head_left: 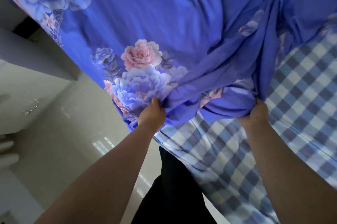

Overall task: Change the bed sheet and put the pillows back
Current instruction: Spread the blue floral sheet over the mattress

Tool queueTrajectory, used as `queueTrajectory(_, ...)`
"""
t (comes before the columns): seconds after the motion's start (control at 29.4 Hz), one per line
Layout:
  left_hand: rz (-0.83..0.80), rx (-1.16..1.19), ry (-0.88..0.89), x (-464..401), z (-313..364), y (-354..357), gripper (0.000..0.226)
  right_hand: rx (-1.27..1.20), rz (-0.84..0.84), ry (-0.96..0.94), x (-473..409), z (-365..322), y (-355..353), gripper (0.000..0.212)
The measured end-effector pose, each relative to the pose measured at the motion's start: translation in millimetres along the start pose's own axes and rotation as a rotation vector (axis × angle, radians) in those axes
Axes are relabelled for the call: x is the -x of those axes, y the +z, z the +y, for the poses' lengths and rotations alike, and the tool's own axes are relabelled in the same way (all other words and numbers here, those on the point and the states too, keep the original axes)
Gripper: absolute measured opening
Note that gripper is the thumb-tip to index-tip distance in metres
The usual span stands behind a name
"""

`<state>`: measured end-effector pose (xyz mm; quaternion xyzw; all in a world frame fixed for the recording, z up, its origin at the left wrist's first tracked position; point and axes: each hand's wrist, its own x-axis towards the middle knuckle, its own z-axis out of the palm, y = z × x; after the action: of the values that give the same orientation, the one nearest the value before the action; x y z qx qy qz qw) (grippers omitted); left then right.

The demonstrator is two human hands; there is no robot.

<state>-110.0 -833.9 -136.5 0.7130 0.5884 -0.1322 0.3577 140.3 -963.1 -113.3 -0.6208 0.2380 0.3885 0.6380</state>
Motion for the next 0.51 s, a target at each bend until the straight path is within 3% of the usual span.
queueTrajectory(0.07, 0.131, -0.012, 0.043, 23.3, -3.1, 13.6, 0.034, 0.046, 0.013, 0.029, 4.0, 2.7, -28.3, 0.028)
queueTrajectory(0.17, 0.298, -0.022, 0.127, 74.0, -7.1, 45.8, 0.049, -0.022, -0.114, 0.023, 24.1, 16.5, -80.8, 0.042)
queueTrajectory(0.27, 0.306, -0.018, 0.125, 117.3, -5.7, 80.1, 0.052, 0.106, -0.213, 0.064, 48.6, 23.1, -123.2, 0.06)
queueTrajectory(0.37, 0.135, 0.171, 0.067, 154.7, -1.2, 111.7, 0.038, 0.158, -0.257, 0.117, 68.6, 29.8, -174.1, 0.057)
queueTrajectory(0.51, -0.268, 0.42, -0.006, 185.1, 25.7, 138.4, 0.047, 0.115, -0.329, 0.306, 94.9, 23.2, -236.2, 0.061)
